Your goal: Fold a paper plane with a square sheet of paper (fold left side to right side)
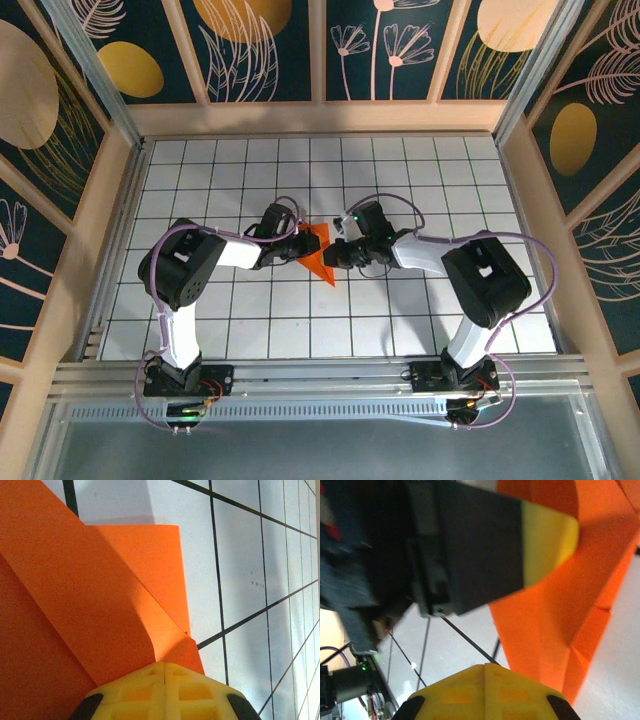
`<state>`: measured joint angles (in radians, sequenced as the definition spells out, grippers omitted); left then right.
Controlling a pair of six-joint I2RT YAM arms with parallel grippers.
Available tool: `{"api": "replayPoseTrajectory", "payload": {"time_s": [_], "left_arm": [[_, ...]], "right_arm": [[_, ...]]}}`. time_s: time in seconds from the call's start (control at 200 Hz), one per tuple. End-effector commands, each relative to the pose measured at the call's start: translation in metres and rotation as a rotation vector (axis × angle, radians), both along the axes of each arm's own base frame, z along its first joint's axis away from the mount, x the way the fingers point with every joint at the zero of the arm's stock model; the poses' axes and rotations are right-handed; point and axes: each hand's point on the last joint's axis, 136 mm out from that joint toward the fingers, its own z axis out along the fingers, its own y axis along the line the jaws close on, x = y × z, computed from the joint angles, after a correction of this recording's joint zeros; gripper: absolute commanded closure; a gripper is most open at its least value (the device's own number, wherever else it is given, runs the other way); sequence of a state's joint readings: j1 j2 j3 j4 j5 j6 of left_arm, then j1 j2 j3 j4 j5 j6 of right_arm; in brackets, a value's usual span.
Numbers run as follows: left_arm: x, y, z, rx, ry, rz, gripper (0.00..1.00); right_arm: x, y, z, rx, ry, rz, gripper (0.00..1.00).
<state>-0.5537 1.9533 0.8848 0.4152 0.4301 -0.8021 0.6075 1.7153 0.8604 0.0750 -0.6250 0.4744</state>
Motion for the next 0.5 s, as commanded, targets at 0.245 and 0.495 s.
{"api": "replayPoseTrajectory", "payload": {"time_s": [0.245,0.495], "left_arm": [[-0.012,0.015,-0.026,0.072,0.072,0.032,1.0],[-0.012,0.014,-0.025,0.068,0.073,0.03,1.0]], "right_arm": [[0.014,0.004,-0.015,0.001,0.02,-0.053,1.0],[0.013,0.003,-0.03,-0.012,0.042,-0.072,1.0]]}}
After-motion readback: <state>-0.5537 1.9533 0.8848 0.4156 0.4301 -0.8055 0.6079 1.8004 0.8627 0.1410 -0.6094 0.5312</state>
